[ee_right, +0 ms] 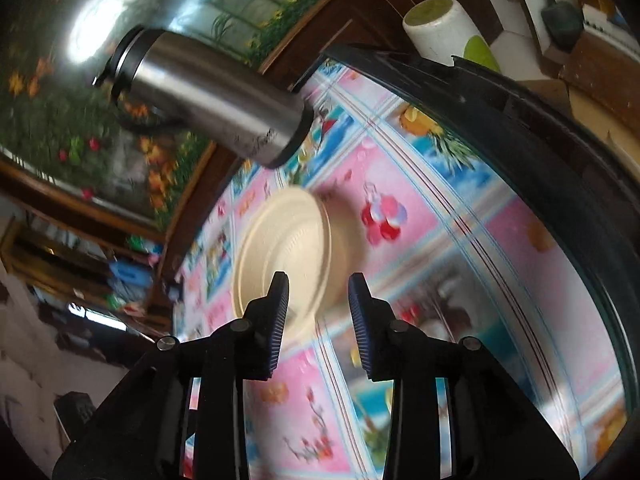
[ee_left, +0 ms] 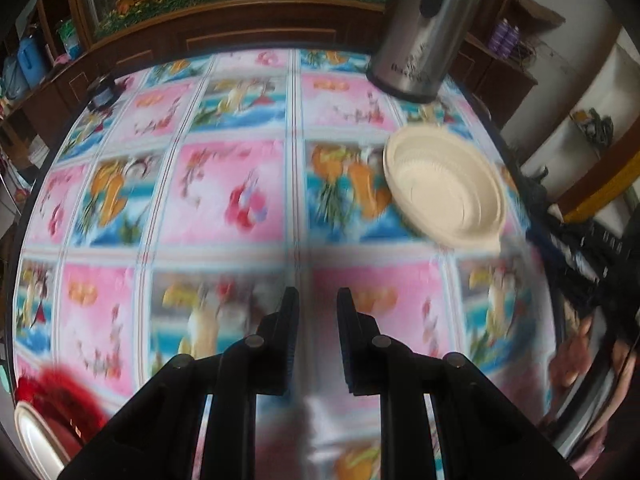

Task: Organize plates and bowls
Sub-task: 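Move both tools to the beige paper bowl and grasp its rim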

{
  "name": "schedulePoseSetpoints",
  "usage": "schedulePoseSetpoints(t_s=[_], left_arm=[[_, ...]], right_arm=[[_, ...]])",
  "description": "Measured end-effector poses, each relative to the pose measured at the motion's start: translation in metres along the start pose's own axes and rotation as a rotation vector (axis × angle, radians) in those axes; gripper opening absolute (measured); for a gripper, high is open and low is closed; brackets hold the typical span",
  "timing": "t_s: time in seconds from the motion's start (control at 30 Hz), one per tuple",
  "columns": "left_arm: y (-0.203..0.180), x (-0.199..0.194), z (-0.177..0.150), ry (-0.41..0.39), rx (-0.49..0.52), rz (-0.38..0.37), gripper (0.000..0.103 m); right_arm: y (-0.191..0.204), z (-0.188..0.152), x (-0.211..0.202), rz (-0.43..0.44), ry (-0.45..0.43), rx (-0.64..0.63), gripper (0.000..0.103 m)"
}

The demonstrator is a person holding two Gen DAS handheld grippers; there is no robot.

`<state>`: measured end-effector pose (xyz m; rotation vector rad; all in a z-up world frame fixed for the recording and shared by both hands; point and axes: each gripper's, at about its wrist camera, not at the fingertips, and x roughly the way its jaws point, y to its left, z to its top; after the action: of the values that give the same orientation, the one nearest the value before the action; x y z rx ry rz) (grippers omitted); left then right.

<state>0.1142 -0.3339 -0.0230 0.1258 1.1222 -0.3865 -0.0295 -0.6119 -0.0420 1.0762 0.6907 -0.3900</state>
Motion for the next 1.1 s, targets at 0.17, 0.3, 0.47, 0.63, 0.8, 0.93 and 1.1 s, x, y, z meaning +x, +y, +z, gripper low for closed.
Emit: schedulePoseSetpoints(t_s=[0.17, 0.3, 0.47, 0.63, 0.8, 0.93, 1.1], left_arm=[[-0.01, 0.027, 0.036, 0.026, -0.058, -0.045, 0.019], [-0.017, 0.047, 0.053, 0.027, -0.092, -0.058, 0.019], [-0.023, 0.06, 0.061, 0.013, -0.139, -0.108, 0.02], [-0.036, 0.065, 0.068, 0.003, -0.144, -0.13, 0.02], [-0.044, 0.072, 0.071, 0.003, -0.14, -0.153, 0.02], [-0.046, 0.073, 0.072, -0.005, -0.14, -0.16, 0.021], [-0.045, 0.075, 0.073, -0.003, -0.145, -0.148, 0.024]], right_arm=[[0.003, 0.004, 0.02, -0.011, 0.023, 0.01, 0.03], [0.001, 0.001, 0.027, 0.018, 0.046, 0.003, 0.03], [0.002, 0.001, 0.028, 0.025, 0.045, -0.001, 0.03], [0.0, 0.001, 0.03, 0.033, 0.053, 0.01, 0.03], [0.002, -0.001, 0.031, 0.036, 0.05, 0.003, 0.03], [0.003, -0.001, 0.034, 0.033, 0.051, -0.001, 0.03], [0.003, -0.001, 0.035, 0.02, 0.049, -0.005, 0.03]])
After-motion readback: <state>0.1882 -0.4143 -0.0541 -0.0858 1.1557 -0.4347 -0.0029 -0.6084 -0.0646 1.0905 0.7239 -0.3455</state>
